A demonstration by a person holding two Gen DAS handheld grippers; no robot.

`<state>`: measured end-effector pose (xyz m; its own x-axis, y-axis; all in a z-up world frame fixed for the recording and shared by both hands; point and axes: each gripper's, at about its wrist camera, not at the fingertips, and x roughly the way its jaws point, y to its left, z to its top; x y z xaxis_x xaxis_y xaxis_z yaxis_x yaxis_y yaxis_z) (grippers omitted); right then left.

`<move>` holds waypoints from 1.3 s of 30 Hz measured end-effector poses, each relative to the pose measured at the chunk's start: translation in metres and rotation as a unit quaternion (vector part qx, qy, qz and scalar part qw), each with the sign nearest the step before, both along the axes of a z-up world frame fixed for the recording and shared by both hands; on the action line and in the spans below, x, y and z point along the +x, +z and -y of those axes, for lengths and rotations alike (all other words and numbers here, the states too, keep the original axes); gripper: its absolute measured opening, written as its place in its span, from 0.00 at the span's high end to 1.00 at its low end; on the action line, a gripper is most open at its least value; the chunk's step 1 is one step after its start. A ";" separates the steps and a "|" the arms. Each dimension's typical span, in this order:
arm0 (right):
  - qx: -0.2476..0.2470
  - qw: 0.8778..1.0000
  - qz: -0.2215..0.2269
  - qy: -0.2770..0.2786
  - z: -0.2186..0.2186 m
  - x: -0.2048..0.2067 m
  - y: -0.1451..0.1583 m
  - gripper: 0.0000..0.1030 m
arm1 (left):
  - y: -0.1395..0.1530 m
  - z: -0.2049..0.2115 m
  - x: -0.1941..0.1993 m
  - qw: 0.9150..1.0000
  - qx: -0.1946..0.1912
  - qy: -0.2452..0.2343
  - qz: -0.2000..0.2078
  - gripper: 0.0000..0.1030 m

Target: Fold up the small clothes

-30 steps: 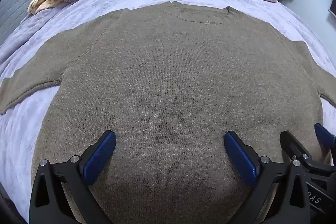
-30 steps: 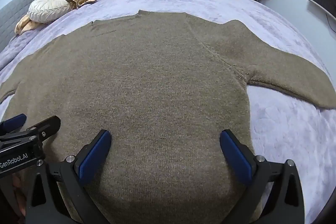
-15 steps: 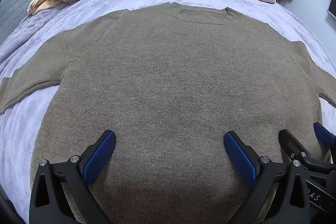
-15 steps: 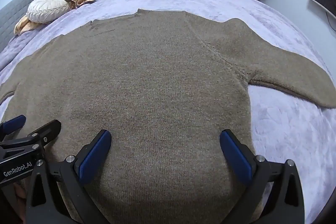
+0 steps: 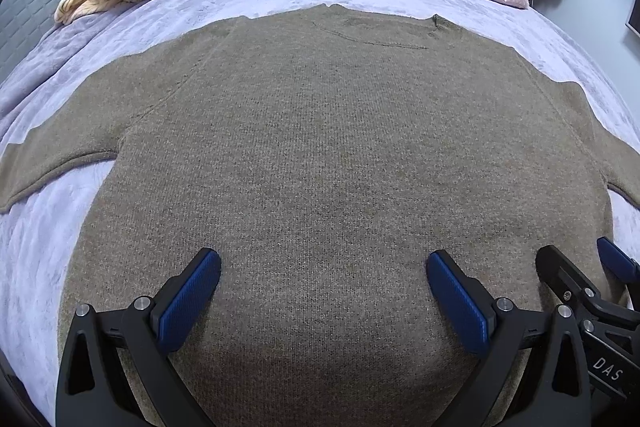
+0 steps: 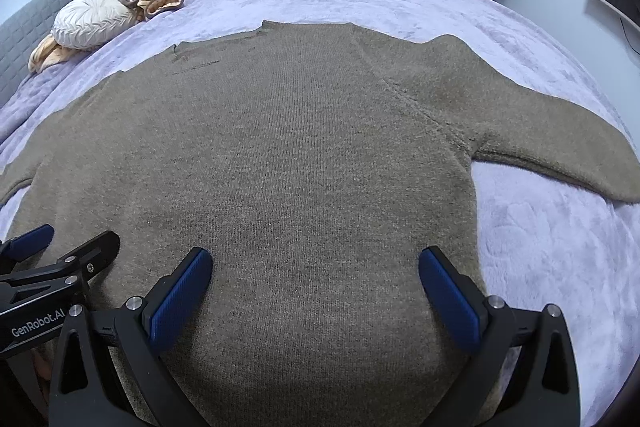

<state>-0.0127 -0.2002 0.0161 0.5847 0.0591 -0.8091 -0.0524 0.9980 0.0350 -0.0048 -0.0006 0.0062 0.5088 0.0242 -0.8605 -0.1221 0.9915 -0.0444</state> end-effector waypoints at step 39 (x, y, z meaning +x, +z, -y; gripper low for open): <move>-0.008 0.999 -0.031 -0.017 0.030 0.026 0.088 0.00 | 0.093 0.030 0.028 1.000 0.018 -0.020 0.000 0.00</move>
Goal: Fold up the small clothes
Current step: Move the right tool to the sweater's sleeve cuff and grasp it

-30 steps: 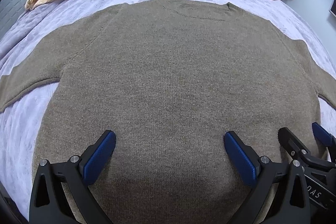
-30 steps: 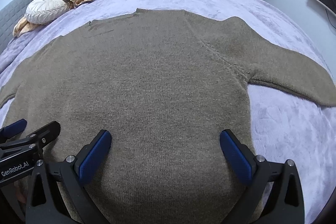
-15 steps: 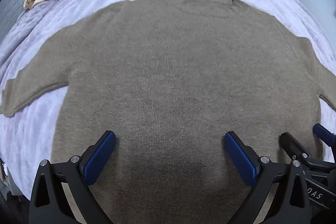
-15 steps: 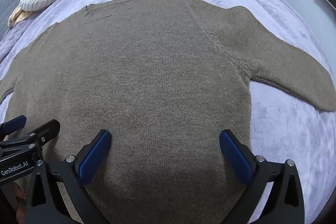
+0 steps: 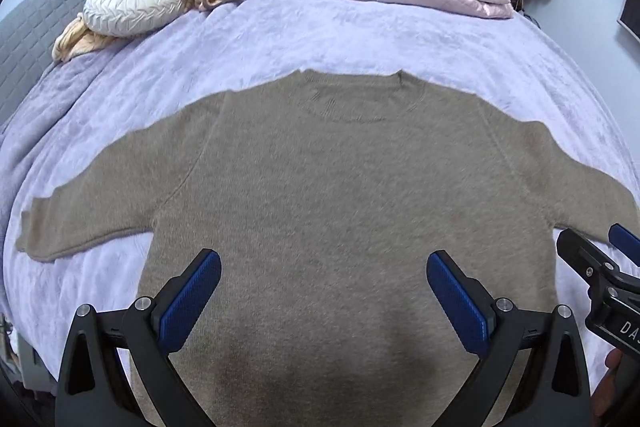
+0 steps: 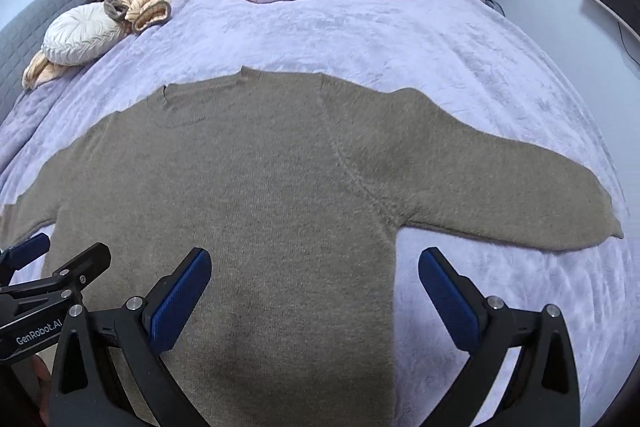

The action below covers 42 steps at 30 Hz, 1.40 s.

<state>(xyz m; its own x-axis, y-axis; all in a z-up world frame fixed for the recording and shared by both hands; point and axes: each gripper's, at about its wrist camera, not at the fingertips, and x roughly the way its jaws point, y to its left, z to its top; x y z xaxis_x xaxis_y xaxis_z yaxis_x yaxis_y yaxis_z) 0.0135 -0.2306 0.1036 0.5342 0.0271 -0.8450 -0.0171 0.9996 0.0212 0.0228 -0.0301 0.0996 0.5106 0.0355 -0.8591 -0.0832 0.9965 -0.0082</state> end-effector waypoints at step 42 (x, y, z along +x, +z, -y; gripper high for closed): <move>0.036 0.969 -0.021 -0.245 0.300 -0.019 -0.030 0.00 | 0.003 0.248 0.045 0.985 0.050 -0.162 -0.013 0.00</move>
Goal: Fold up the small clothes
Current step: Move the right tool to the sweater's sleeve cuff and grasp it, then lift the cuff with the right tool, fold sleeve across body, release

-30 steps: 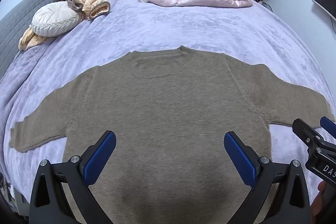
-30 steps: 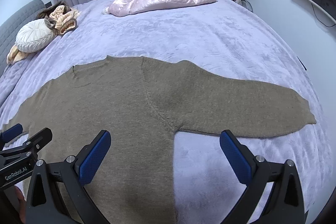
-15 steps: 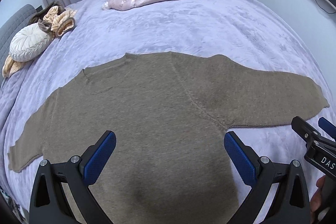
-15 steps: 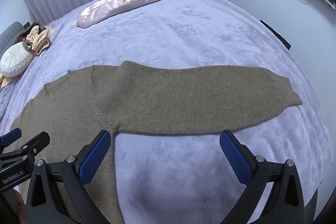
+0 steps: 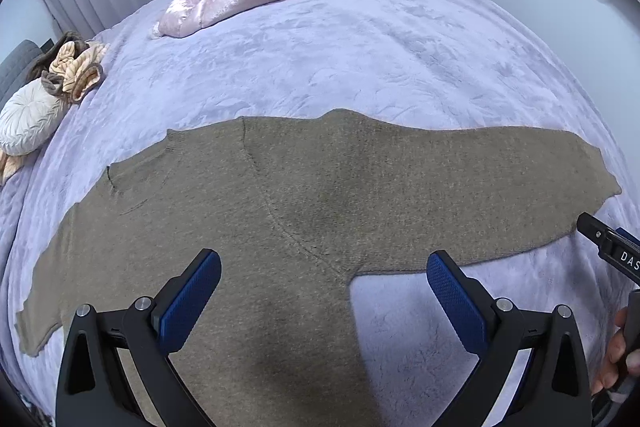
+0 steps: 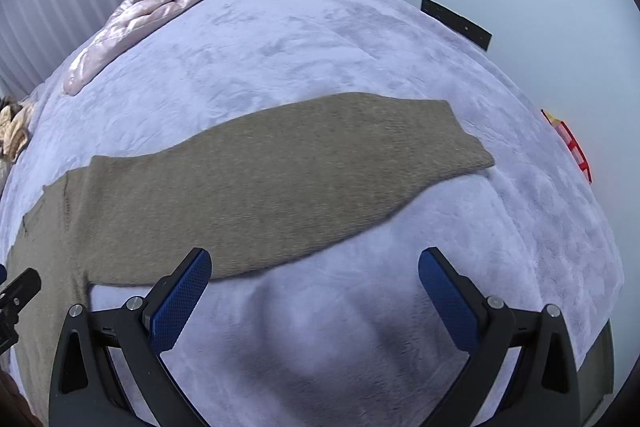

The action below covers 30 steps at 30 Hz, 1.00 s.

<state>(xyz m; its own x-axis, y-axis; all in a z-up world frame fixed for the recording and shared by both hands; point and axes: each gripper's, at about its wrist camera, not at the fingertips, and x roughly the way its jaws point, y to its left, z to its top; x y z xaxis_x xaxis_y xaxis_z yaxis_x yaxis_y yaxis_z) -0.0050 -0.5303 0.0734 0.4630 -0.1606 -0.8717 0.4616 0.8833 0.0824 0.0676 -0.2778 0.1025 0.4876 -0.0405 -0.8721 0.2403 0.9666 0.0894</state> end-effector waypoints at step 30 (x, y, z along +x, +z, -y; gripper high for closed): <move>0.082 0.987 0.136 0.021 0.074 0.031 -0.007 0.79 | -0.053 0.029 0.055 0.999 -0.005 0.020 -0.040 0.00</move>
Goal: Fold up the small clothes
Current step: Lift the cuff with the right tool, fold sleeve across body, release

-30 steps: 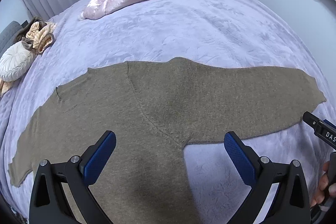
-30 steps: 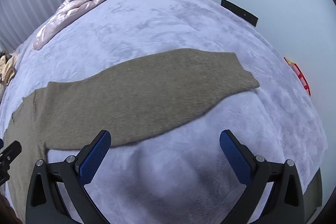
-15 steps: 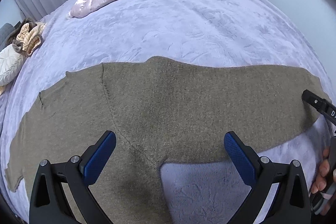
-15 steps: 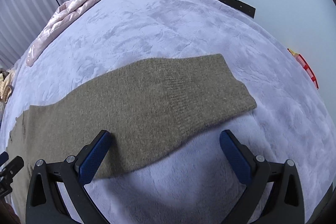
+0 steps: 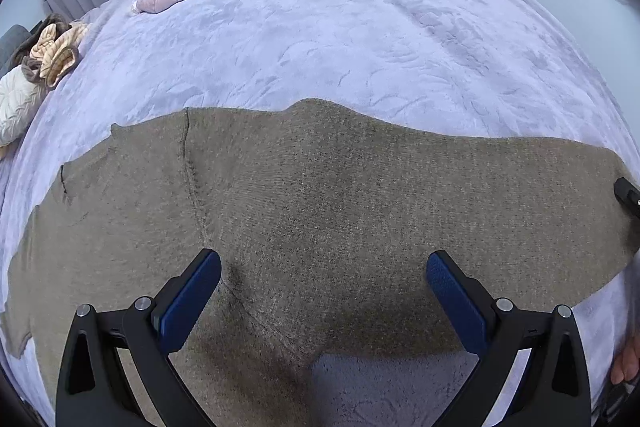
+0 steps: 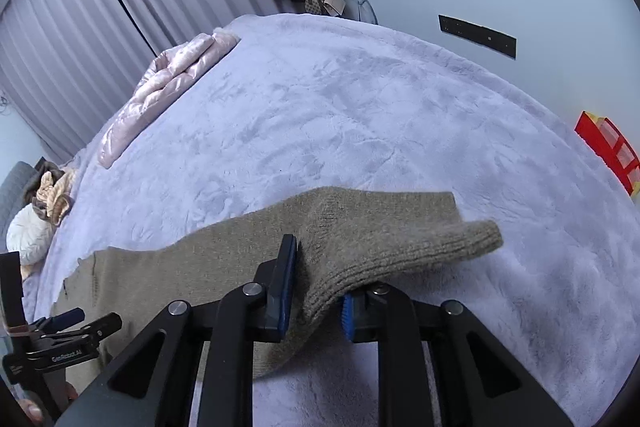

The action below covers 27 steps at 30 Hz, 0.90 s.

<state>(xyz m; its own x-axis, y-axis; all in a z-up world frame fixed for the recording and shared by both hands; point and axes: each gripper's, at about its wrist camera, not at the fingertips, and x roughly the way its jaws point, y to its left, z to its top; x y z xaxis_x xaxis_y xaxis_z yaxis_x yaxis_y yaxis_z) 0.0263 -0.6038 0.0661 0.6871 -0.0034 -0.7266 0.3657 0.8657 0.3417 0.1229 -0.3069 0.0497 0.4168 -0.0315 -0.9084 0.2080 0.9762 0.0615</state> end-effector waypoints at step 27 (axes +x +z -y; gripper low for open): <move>-0.119 0.991 0.021 -0.053 -0.043 -0.032 0.091 0.93 | 0.032 -0.122 -0.029 0.996 -0.071 0.057 -0.011 0.00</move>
<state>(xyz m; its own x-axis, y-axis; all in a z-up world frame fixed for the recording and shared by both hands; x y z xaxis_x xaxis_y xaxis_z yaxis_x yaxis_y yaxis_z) -0.0056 -0.5611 0.1573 0.7037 -0.2454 -0.6668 0.4490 0.8809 0.1496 0.0943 -0.1848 0.0821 0.4050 -0.1137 -0.9072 0.0954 0.9921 -0.0817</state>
